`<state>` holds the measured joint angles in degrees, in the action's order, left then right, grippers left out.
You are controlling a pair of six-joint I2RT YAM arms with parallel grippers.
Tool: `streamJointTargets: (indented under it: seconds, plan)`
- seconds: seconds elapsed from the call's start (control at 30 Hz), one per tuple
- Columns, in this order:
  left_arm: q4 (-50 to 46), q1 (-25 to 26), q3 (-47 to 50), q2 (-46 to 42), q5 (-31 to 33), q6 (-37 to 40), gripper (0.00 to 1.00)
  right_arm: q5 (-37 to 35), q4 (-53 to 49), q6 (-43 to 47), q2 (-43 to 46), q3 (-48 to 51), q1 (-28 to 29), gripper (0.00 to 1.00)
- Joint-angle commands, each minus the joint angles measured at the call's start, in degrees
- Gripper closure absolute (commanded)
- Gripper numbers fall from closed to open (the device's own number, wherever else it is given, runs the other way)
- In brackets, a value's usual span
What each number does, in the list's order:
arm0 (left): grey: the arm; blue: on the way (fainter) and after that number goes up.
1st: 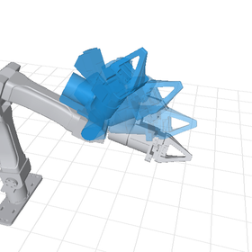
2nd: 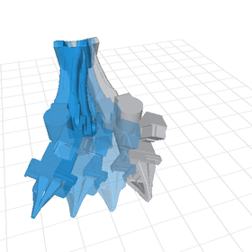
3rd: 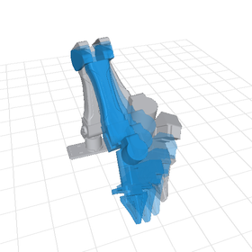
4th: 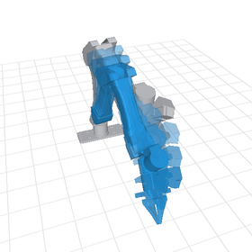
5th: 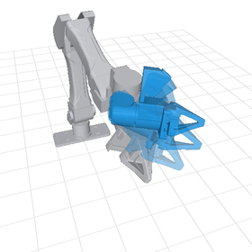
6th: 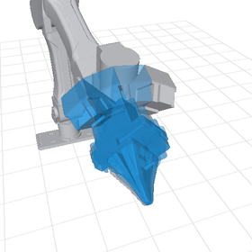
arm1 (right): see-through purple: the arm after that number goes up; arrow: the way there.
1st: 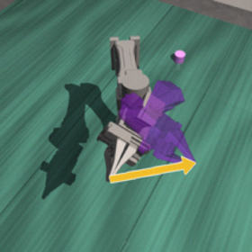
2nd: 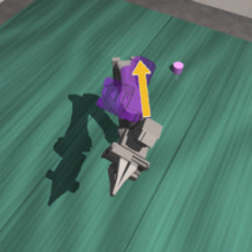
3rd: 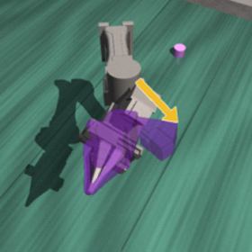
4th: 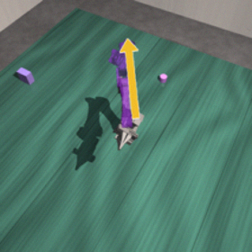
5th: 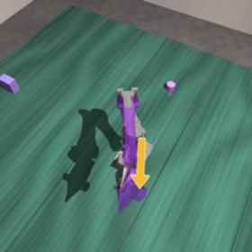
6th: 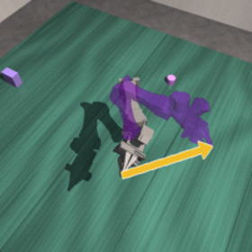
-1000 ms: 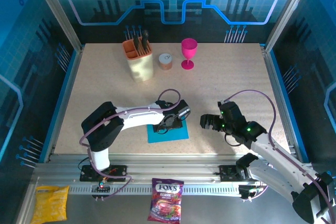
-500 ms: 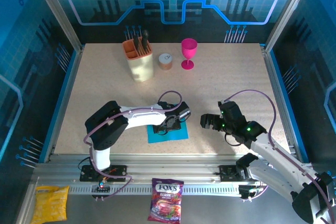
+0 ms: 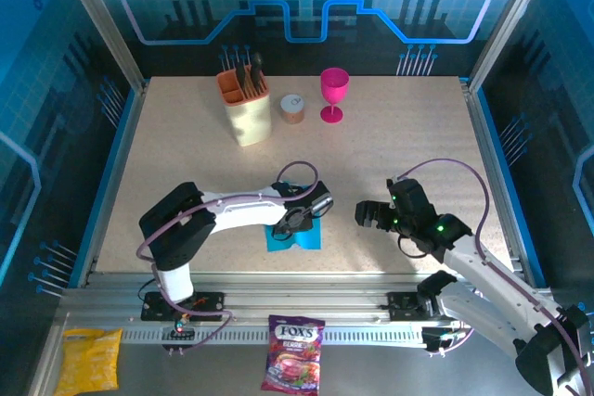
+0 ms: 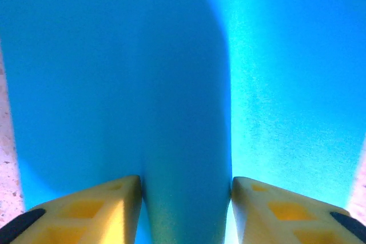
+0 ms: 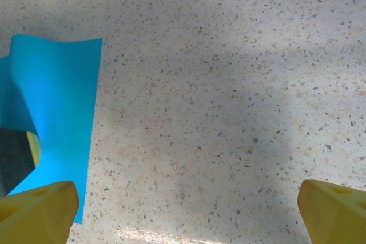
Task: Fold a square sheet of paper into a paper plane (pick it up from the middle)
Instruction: First fold the square sheet of paper in half at the center of the table.
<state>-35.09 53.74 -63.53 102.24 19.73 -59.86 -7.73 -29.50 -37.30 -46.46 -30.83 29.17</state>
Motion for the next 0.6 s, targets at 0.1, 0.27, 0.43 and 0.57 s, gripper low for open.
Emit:
streamJointTargets:
  seconds: [0.1, 0.27, 0.43, 0.57]
  plan:
    - [8.63, 1.08, 0.35, -8.56, -1.21, 7.55, 0.63, 0.91, -0.66, 0.30, 0.34, -0.98, -1.00, 0.01]
    - [18.98, 1.58, 3.17, -13.59, -6.08, 9.80, 0.66, 1.16, -1.52, 0.52, -0.12, -1.86, -1.56, 0.01]
    - [35.93, 1.78, 10.91, -16.10, -11.38, 7.38, 0.66, 1.76, -2.95, 0.82, -0.14, -2.79, -2.42, 0.01]
    - [45.09, 2.09, 15.85, -14.25, -12.04, 4.21, 0.65, 2.50, -3.86, 0.54, -0.08, -2.83, -3.11, 0.01]
